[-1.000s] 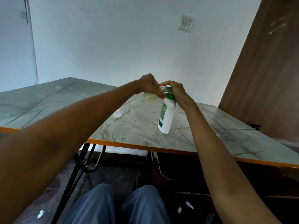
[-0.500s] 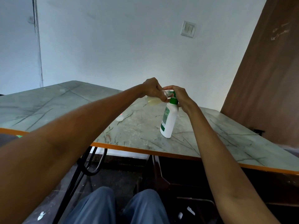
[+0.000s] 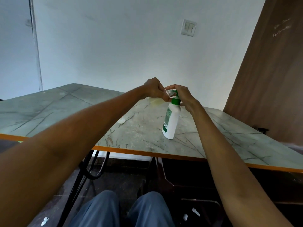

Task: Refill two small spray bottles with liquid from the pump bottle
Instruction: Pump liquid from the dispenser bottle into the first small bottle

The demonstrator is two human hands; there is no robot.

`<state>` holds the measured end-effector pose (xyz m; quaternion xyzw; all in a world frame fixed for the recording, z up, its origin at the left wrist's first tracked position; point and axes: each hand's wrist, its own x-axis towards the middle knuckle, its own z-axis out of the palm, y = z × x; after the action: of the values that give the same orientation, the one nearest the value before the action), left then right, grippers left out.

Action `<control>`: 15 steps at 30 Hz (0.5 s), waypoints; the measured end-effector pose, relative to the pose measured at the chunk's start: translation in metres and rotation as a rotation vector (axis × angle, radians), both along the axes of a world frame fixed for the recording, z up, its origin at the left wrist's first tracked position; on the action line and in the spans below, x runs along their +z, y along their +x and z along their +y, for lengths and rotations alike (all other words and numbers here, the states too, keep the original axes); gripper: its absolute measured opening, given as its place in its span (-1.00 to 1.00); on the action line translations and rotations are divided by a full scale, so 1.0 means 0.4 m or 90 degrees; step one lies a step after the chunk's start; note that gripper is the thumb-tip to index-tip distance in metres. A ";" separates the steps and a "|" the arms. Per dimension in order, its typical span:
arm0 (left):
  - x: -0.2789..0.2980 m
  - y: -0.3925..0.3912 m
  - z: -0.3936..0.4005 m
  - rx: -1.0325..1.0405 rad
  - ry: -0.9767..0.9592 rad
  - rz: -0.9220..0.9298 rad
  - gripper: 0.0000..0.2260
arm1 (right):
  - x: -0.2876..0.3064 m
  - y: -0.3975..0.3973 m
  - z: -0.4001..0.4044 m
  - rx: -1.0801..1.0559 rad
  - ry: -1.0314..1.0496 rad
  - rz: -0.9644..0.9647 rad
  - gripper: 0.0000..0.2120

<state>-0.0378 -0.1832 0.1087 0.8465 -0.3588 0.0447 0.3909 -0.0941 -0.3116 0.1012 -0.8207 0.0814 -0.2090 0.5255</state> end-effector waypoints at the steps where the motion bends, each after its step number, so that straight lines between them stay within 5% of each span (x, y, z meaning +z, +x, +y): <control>1: -0.005 0.004 0.000 0.001 -0.002 0.003 -0.69 | -0.004 0.000 0.002 0.001 -0.008 -0.005 -0.77; 15: 0.013 0.012 0.009 -0.005 0.022 -0.007 -0.71 | 0.010 0.002 0.007 -0.008 -0.022 0.017 -0.79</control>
<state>-0.0331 -0.1796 0.1141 0.8511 -0.3654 0.0419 0.3746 -0.0934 -0.3086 0.1053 -0.8319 0.0898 -0.2023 0.5089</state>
